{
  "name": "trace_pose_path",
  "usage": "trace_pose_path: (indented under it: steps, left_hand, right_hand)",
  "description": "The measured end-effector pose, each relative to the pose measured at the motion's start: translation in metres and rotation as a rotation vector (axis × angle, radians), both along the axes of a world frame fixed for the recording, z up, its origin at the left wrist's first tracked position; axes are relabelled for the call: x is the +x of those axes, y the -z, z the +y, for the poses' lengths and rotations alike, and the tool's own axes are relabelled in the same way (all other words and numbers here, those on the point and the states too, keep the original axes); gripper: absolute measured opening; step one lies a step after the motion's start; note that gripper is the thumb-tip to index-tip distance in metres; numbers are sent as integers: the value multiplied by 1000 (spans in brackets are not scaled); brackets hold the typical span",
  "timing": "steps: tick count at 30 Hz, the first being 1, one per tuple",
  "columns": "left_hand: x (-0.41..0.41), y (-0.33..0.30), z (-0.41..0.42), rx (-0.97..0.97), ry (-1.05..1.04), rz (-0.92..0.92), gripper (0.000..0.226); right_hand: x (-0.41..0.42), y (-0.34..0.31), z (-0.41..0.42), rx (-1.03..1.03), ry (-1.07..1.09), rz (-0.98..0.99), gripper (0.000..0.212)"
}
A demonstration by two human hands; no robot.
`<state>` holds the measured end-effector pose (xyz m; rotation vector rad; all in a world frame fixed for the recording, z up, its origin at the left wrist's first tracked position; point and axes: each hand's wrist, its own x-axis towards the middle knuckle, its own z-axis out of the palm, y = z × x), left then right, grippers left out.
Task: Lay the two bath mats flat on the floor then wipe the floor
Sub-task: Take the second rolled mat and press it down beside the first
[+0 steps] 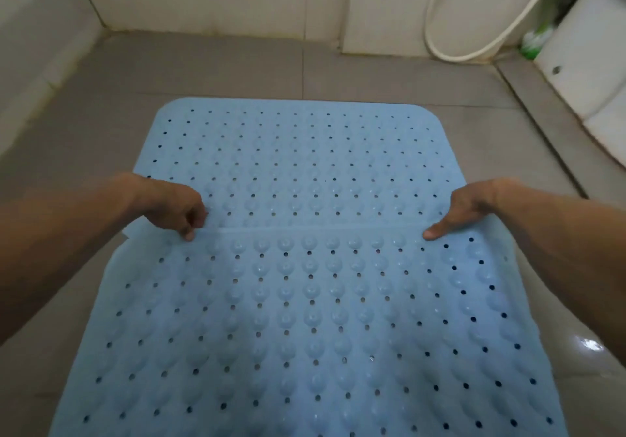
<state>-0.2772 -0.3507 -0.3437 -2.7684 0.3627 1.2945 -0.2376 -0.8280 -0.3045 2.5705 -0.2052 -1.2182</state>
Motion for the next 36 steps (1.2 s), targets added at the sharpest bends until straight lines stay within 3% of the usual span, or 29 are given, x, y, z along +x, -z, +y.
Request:
trace_pose_path:
  steps: [1, 3, 6, 11, 14, 15, 18, 20, 23, 26, 36]
  left_hand:
    - [-5, -2, -1, 15, 12, -14, 9]
    - [-14, -2, 0, 17, 33, -82, 18]
    - [-28, 3, 3, -4, 31, -192, 15]
    - [-54, 22, 14, -126, -129, -383, 12]
    - [-71, 25, 20, -230, -154, -441, 8]
    - [-79, 28, 19, -264, -130, -514, 16]
    - [-109, 44, 8, -308, -33, -704, 69]
    - [-124, 57, -6, -303, -56, -630, 78]
    - [-134, 81, -18, -263, -218, -572, 82]
    - [-133, 89, -18, -250, -220, -654, 81]
    - [-130, 84, -24, -178, -220, -664, 79]
  right_hand:
    - [-9, 2, -6, -5, -22, -49, 131]
    - [-26, 4, -13, -12, -32, -112, 133]
    - [-47, 16, -21, 69, 32, -166, 133]
    - [-71, 37, -46, 189, 116, -294, 110]
    - [-82, 43, -52, 203, 110, -319, 111]
    - [-87, 43, -53, 223, 92, -357, 111]
    - [-101, 56, -53, 321, -131, -531, 96]
    - [-115, 76, -46, 394, -166, -565, 77]
    - [-131, 109, -30, 457, 8, -694, 61]
    - [-126, 121, -27, 428, 14, -825, 65]
    - [-119, 120, -28, 396, -4, -833, 66]
